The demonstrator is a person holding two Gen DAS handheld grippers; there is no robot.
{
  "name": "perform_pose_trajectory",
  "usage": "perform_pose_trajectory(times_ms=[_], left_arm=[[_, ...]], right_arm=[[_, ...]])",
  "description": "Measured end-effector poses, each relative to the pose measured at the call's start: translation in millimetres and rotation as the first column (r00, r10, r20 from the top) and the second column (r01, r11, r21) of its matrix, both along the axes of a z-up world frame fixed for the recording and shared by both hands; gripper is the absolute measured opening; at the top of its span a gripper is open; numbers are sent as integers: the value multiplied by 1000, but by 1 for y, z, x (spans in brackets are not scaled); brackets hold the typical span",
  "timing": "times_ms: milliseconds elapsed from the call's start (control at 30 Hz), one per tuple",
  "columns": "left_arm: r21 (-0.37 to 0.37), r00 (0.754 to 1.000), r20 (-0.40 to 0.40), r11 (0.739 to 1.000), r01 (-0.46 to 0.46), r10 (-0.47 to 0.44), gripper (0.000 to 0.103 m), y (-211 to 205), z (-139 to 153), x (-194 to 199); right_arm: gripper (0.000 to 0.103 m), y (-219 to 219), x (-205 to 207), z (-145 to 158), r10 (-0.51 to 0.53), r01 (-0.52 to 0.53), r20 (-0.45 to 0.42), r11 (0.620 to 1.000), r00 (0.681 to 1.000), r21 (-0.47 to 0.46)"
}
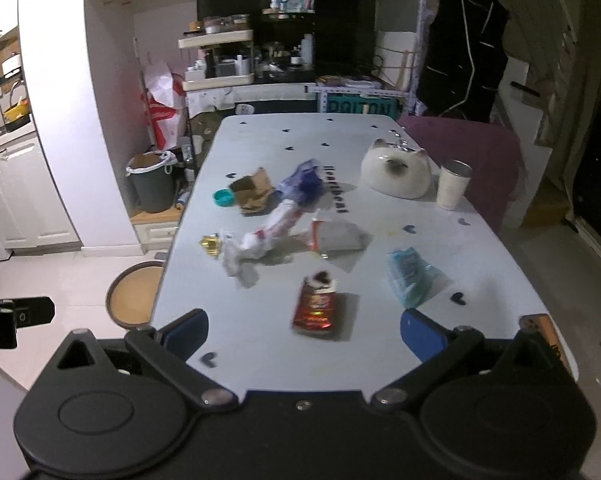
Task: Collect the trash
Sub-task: 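Reach the left tool to the red cigarette pack while the right tool reaches the blue snack bag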
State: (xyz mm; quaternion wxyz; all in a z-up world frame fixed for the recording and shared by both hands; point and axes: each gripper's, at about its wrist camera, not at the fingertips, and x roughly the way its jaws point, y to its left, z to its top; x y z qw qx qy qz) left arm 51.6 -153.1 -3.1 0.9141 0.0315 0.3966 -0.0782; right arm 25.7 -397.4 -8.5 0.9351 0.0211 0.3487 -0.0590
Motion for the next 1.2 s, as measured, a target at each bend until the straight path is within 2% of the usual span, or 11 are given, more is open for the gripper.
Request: perform_pose_trajectory(times_ms=[433, 800, 1000, 1100, 1200], left_arm=[[-19, 999, -40, 999, 32, -33, 103, -110, -25, 52], [-30, 981, -165, 994, 101, -104, 103, -183, -66, 102], [-34, 956, -262, 991, 130, -135, 103, -211, -92, 130], [-20, 939, -306, 987, 157, -156, 103, -223, -106, 142], [-18, 922, -348, 985, 172, -167, 103, -230, -121, 153]], right_arm=[[103, -107, 60, -19, 6, -6, -44, 1000, 999, -10], [103, -175, 120, -58, 21, -20, -66, 1000, 998, 11], [103, -198, 162, -88, 148, -149, -90, 989, 985, 1], [103, -204, 182, -107, 248, -253, -124, 967, 961, -22], [103, -209, 201, -126, 348, -359, -159, 932, 924, -50]])
